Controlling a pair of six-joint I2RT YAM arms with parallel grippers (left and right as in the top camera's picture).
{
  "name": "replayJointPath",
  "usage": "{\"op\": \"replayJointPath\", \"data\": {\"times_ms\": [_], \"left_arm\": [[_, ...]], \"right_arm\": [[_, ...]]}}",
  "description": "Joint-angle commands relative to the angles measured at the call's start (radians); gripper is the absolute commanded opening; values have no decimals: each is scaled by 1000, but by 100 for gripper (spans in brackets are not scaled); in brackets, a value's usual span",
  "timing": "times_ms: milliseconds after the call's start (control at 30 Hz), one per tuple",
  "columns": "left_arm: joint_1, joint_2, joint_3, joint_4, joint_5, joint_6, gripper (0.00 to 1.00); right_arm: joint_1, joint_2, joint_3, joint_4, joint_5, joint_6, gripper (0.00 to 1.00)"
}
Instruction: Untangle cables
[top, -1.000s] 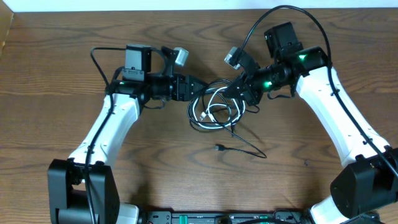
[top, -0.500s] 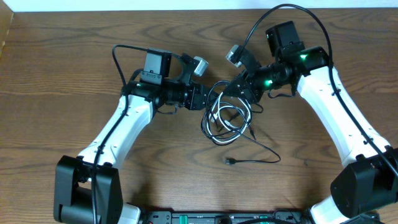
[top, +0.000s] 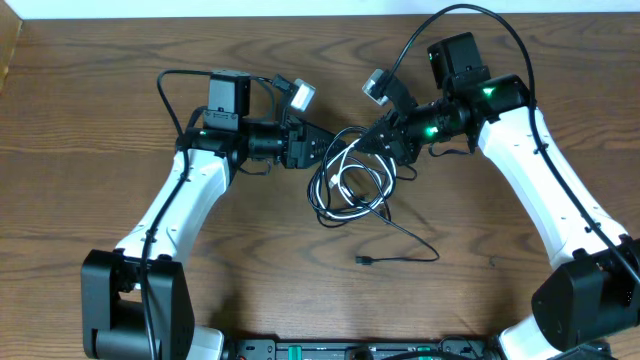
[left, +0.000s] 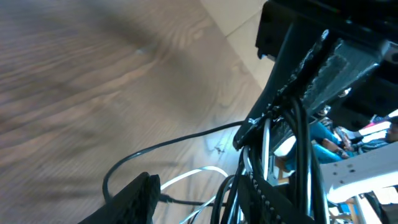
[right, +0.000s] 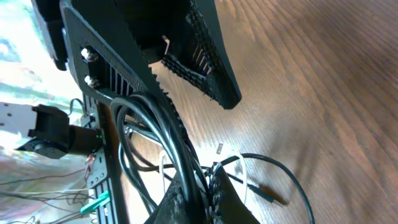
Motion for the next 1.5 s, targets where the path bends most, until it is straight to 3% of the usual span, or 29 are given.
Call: {"op": "replayJointPath", "data": {"times_ms": [0,167,500,700,900,1167,1467], "left_arm": [[-9,4,10,0,143,10,47],[-8,4,10,0,141,10,51],[14,4,10,4,117,-2,71],[16,4,10,24,116,-2,75],[31,4,10,42,117,-24,76],[-13,4,10,50,224,-24,76],[-79,5,10,45,24,-24,74]], "right_arm": [[-18,-18,1,15,2,14,1],[-19,-18,1,15,3,18,1],[-23,-18,1,7,21,21,1],[-23,-18,1,-6,21,21,1],[-23,-18,1,-29,52,17,1],[-23,-18,1,14,48,60,1],[-31,-21,1,30,-6,62,1]]}}
